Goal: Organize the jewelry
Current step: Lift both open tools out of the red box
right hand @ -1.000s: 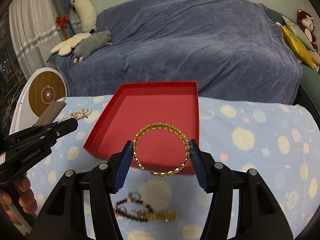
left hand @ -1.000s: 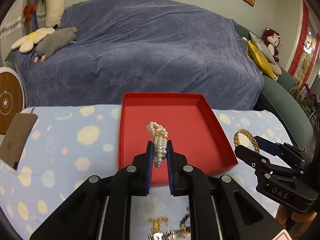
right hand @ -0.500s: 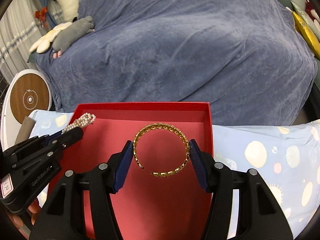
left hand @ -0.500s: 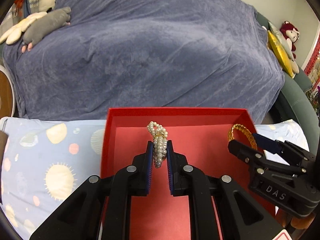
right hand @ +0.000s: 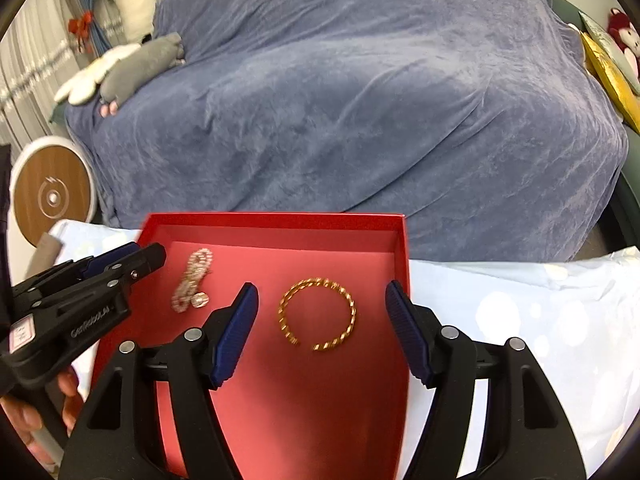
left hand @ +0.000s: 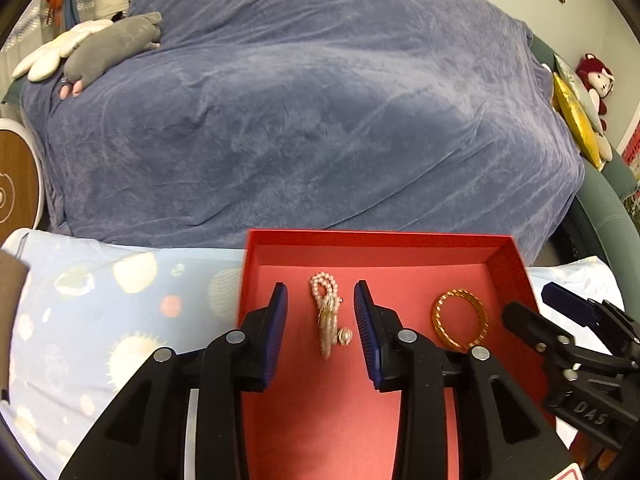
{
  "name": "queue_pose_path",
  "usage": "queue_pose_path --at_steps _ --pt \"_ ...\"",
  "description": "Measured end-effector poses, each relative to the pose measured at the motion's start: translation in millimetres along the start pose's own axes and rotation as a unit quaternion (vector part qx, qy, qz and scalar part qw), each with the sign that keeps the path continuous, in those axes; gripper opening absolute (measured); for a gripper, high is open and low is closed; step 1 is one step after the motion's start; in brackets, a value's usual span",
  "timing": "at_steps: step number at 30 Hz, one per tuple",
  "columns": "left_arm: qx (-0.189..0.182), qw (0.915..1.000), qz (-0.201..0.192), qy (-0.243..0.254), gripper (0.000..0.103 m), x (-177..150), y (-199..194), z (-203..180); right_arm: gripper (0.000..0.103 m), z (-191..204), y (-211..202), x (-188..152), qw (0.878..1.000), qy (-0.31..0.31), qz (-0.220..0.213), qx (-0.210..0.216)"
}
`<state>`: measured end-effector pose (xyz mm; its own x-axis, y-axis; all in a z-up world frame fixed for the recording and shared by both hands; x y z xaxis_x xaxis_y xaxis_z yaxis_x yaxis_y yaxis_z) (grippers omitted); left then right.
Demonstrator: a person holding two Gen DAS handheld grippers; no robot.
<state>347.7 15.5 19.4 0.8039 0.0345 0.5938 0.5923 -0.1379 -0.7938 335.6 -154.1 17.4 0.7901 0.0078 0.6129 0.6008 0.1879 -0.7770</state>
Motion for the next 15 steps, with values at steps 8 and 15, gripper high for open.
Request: queue_pose_path --at_steps 8,15 --pt "0.028 0.9984 -0.048 0.004 0.055 -50.1 -105.4 17.6 0.073 6.4 -112.6 -63.7 0.999 -0.015 -0.033 0.02" --pt "0.017 0.9995 -0.022 0.017 0.061 -135.9 -149.6 14.6 0.073 16.0 -163.1 -147.7 0.999 -0.03 -0.031 0.019"
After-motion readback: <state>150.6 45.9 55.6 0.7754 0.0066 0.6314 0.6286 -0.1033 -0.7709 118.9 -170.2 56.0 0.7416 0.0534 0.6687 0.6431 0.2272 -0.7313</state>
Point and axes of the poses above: each gripper's, at about its wrist camera, not at the fingertips, and y roughly the way its jaws point, z to its left, x to its top, the point moved 3 cm from there along y, roughly the way its jaws point, and after that the axes turned 1 degree about z, right-handed, at the moved point
